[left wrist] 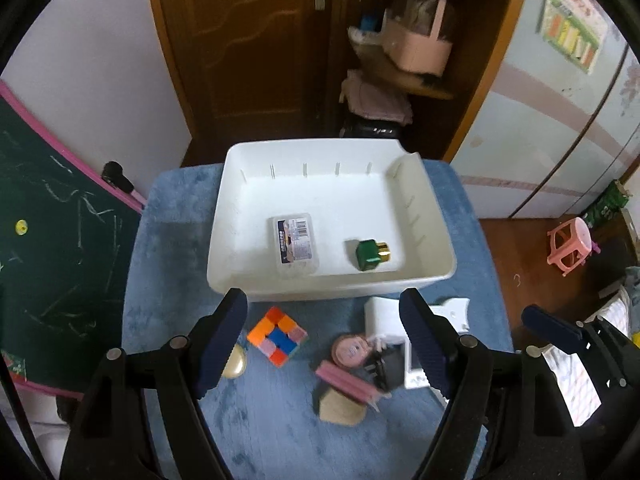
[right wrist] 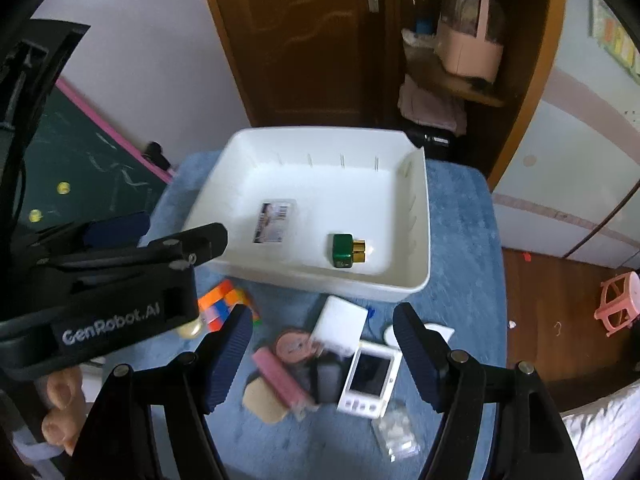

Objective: Organize rigid objects
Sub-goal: 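Withdraw both tools from the tray toward the remaining items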

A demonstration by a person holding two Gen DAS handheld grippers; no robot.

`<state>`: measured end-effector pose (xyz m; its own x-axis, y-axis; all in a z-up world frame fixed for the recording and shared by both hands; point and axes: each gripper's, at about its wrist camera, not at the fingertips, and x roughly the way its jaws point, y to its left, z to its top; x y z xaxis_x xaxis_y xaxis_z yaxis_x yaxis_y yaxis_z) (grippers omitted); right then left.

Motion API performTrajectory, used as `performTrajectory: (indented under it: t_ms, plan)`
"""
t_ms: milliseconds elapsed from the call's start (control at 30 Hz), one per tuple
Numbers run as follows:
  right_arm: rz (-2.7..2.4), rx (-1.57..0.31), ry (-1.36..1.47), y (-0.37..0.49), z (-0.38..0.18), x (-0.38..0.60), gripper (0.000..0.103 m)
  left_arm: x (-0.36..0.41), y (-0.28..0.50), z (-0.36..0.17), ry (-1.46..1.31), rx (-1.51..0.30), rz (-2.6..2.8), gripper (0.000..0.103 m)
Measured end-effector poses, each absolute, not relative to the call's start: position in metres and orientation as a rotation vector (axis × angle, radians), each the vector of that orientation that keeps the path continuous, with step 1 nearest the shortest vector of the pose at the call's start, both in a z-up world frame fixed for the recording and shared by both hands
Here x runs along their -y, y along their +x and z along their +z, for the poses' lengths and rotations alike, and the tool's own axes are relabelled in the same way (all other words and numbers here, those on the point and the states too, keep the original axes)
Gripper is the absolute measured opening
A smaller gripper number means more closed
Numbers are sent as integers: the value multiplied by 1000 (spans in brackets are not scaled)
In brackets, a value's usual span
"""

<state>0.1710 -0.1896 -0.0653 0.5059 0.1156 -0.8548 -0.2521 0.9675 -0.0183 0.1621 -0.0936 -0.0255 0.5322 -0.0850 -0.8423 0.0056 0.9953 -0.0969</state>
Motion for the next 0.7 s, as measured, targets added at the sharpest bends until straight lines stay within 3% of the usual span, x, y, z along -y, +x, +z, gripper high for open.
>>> performTrajectory:
  t_ms: [633, 700]
  plan:
    - [190, -674, -118, 25, 8, 249, 73, 107, 47, 23, -197, -794, -176, 81]
    - [161, -630, -118, 17, 8, 258, 73, 107, 42, 20, -198, -796, -195, 86]
